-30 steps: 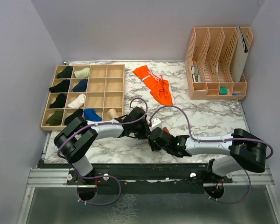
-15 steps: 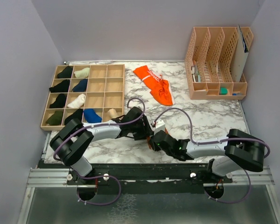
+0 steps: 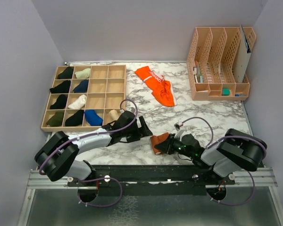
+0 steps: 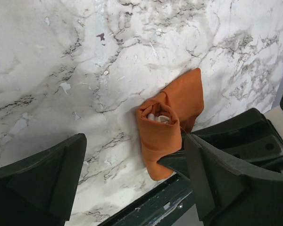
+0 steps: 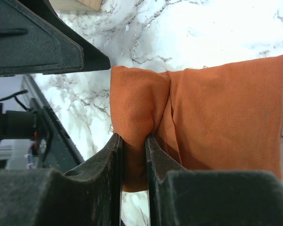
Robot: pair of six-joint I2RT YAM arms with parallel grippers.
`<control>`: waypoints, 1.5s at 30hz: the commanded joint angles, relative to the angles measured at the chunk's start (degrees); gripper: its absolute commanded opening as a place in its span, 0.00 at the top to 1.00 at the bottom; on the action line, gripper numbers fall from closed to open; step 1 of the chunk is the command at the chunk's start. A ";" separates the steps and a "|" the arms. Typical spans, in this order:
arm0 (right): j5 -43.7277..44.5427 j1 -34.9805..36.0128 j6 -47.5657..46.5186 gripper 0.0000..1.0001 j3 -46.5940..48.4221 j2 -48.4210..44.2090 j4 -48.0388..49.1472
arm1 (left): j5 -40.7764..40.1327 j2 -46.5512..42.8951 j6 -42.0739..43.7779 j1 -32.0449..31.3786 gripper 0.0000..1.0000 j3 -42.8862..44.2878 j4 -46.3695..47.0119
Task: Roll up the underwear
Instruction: Roll the underwear to the center of the board.
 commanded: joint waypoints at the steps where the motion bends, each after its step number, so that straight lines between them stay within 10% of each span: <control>1: -4.48 -1.38 7.26 0.83 -5.08 4.11 6.39 | 2.98 -1.00 3.71 -0.15 0.11 -2.46 7.54; 25: -6.88 -4.11 12.41 0.76 -9.72 23.57 33.08 | 3.13 12.85 6.65 -5.16 0.51 1.58 10.14; 34: -7.72 -4.10 6.50 0.56 -5.43 8.83 9.30 | 0.59 13.70 8.27 -5.18 0.75 4.21 5.09; 45: -7.29 -4.08 -12.06 0.42 6.06 -14.93 -32.50 | -6.90 9.70 8.34 -4.83 0.77 5.78 -3.74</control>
